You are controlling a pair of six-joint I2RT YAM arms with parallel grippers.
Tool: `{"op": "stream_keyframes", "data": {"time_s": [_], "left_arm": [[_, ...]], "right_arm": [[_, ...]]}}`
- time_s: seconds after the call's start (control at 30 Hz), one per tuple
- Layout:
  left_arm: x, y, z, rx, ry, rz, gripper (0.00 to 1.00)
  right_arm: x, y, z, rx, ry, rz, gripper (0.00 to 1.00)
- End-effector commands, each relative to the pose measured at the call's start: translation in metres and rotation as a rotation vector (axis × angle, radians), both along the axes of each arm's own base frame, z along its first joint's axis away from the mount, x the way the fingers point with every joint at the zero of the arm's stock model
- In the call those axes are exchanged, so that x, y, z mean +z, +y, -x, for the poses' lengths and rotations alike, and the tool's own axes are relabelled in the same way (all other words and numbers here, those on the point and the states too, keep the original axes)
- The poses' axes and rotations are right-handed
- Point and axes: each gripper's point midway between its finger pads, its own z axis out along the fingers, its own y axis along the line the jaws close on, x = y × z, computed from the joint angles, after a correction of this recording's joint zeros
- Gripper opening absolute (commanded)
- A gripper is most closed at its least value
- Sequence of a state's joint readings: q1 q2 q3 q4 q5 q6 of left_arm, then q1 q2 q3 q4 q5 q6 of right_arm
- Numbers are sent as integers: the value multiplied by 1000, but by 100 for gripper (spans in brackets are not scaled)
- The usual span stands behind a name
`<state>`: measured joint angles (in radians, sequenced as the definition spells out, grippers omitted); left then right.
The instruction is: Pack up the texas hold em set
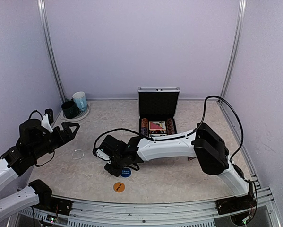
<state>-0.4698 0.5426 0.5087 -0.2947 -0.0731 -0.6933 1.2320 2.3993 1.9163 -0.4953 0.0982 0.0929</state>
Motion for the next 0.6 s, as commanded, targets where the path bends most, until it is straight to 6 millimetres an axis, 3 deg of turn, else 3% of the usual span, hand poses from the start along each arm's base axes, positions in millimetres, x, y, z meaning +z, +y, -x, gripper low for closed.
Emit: {"op": "stream_keyframes", "data": {"time_s": [0.0, 0.4, 0.57], "left_arm": [[-8, -3, -1, -13, 8, 25, 99], [-39, -15, 3, -60, 86, 67, 99], [-51, -20, 4, -81, 118, 82, 99]], "right_arm": [[41, -3, -10, -22, -65, -59, 39], [72, -15, -17, -48, -113, -95, 39], [72, -21, -20, -57, -111, -89, 39]]}}
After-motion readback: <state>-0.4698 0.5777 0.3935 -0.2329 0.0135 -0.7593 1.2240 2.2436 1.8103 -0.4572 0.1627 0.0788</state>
